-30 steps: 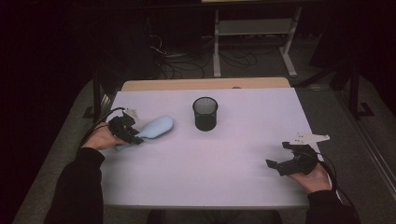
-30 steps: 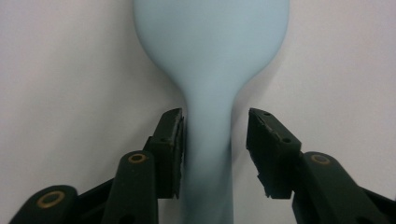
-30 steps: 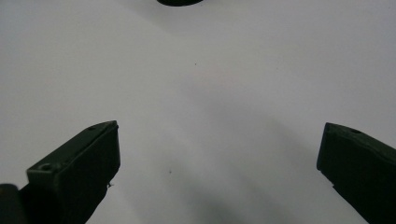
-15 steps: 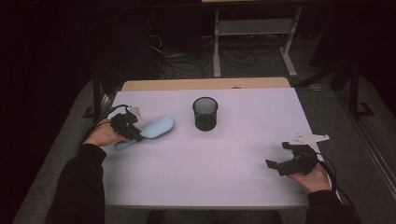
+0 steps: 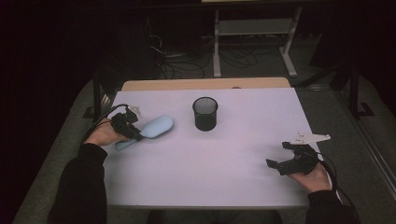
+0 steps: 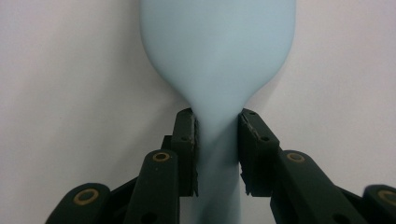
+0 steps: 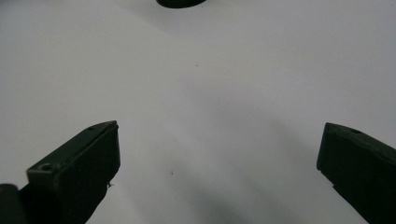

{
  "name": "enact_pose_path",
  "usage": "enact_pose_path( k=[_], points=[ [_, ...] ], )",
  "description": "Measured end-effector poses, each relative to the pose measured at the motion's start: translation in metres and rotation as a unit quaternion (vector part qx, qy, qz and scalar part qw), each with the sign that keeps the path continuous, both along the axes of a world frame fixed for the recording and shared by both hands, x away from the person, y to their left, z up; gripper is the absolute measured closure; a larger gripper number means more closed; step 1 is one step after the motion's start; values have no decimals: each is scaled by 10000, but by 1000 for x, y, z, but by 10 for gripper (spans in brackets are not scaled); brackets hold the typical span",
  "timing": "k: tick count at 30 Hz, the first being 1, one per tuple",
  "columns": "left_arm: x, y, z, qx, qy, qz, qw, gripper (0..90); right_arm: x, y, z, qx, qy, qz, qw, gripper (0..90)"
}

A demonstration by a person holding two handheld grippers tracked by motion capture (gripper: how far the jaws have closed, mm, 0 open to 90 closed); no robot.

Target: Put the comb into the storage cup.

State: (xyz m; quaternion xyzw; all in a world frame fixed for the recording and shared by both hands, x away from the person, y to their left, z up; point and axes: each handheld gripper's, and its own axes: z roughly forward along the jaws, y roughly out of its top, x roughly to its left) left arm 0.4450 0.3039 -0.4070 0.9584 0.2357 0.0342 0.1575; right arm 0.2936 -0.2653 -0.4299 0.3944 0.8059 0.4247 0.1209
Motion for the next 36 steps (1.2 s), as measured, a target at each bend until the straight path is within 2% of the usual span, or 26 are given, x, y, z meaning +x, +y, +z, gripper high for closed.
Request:
enact_pose_path(
  k=[3,6,9,12,16,22,26,36],
  points=[
    [-2,-2,1,114,-135,-55,9998,709,0,0,0,2,-6,2,10000,0],
    [-3,-2,3,147,-257,16,9996,710,0,0,0,6,-9,-11,10000,0],
    [-4,1,4,4,-327,199,9993,710,0,0,0,7,-15,-11,10000,0],
    [-5,4,5,-124,-274,250,9992,710,0,0,0,1,-11,-14,10000,0],
    [-8,6,9,-154,-282,256,9992,710,0,0,0,3,-20,-16,10000,0],
    [-12,8,18,-249,-465,312,9981,711,0,1,1,1,-30,-23,10000,0],
    [-15,10,23,-347,-505,317,9976,711,0,1,1,2,-37,-17,10000,0],
    [-21,11,33,-413,-658,331,9964,711,-1,1,1,-3,-30,-14,10000,0]
  ],
)
